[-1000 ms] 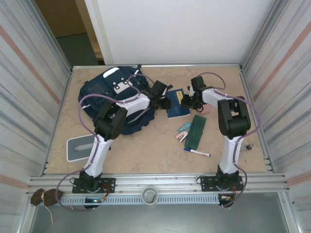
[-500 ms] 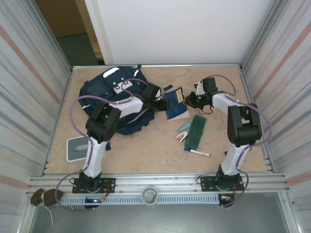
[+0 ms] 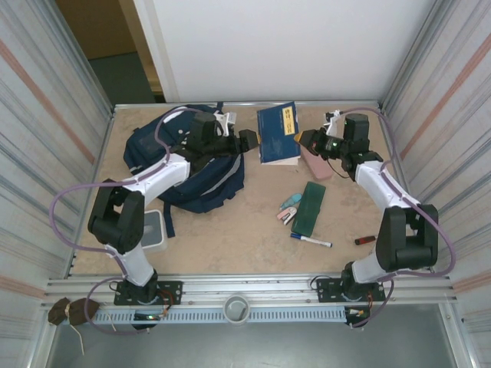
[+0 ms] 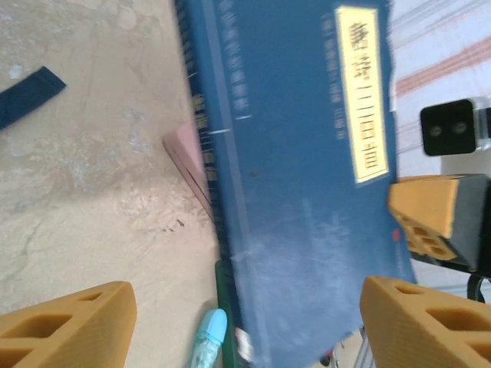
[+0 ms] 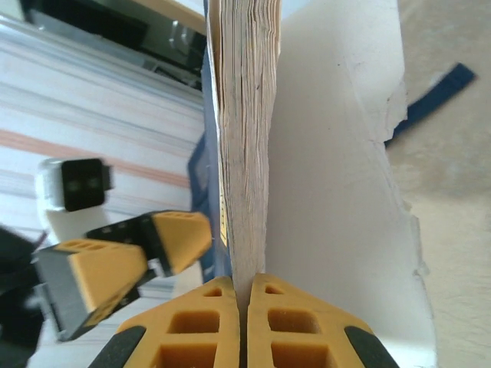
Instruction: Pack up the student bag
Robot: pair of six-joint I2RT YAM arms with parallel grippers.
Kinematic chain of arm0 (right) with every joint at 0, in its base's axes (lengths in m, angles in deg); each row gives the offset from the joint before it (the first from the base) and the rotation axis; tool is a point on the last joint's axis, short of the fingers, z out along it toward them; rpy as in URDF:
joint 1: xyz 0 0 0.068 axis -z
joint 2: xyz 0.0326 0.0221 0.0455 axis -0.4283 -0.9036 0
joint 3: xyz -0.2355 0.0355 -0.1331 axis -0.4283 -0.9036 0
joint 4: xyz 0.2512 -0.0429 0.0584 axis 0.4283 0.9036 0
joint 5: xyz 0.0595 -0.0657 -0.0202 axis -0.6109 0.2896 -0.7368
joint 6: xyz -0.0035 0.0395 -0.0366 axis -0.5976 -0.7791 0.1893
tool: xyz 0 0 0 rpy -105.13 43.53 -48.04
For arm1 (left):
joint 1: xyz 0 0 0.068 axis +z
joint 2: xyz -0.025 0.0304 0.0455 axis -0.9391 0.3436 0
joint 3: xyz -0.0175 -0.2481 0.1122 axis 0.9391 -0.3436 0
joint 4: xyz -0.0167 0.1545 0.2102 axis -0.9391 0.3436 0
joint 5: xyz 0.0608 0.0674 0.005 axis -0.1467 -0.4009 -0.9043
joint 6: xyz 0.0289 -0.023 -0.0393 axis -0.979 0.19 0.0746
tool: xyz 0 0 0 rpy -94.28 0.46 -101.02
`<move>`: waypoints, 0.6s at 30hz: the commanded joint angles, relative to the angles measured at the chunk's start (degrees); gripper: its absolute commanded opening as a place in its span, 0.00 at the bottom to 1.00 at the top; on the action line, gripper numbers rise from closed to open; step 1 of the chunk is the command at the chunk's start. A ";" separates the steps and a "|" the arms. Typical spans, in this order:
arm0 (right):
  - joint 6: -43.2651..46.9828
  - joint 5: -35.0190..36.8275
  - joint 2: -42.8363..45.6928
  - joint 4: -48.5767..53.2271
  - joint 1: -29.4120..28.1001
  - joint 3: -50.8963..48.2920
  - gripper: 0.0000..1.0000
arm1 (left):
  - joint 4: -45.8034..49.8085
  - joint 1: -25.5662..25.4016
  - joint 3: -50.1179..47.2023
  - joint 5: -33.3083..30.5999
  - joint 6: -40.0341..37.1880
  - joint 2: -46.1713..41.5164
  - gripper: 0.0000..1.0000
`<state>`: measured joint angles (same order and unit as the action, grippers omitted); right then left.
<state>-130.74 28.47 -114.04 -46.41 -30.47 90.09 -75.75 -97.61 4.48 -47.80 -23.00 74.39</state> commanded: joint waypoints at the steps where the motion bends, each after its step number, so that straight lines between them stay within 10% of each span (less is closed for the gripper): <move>1: -3.91 -3.67 4.27 -4.54 -1.73 -0.20 0.00 | -2.92 0.73 -1.27 4.84 3.04 -1.58 0.79; 7: -3.37 -4.48 4.89 -4.45 -4.35 -0.56 0.00 | -12.67 0.90 -1.99 11.44 7.91 -1.72 0.72; 16: 5.19 -5.73 3.27 3.54 -3.94 1.73 0.00 | -19.58 1.16 -4.08 14.45 10.22 -4.62 0.14; 18: 5.66 -6.71 3.89 3.44 -3.28 1.32 0.19 | -21.18 1.17 -4.77 15.30 10.55 -6.30 0.06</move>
<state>-128.60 24.84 -110.84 -44.16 -34.33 89.72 -91.21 -96.84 0.57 -35.34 -13.32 72.79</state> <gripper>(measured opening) 0.130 0.112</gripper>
